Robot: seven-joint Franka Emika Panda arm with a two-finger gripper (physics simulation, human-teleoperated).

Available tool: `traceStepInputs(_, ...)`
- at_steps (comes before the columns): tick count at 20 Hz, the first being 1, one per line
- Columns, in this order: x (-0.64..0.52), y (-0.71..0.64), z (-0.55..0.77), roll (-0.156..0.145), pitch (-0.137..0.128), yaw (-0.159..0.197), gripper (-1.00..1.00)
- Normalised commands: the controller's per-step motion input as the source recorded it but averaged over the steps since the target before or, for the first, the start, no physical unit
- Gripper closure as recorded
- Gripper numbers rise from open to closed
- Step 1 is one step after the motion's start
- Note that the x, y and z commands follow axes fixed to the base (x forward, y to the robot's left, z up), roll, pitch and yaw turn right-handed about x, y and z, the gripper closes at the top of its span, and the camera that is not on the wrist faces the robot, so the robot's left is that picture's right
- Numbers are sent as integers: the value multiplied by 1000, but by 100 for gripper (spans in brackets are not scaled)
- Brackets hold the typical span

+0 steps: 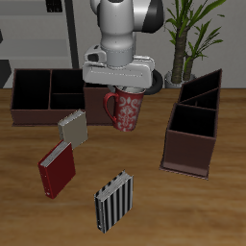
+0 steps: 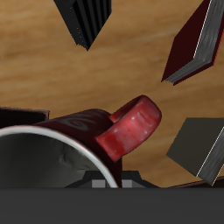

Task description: Place the red mug into the back desk caddy's right compartment

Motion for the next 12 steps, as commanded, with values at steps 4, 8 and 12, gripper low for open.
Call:
traceStepInputs(4, -270, 17, 307, -19, -31, 51, 100)
traceStepInputs(8, -297, -81, 320, -29, -36, 43, 100)
traceStepInputs(12, -290, -175, 205, -19, -7, 13, 100)
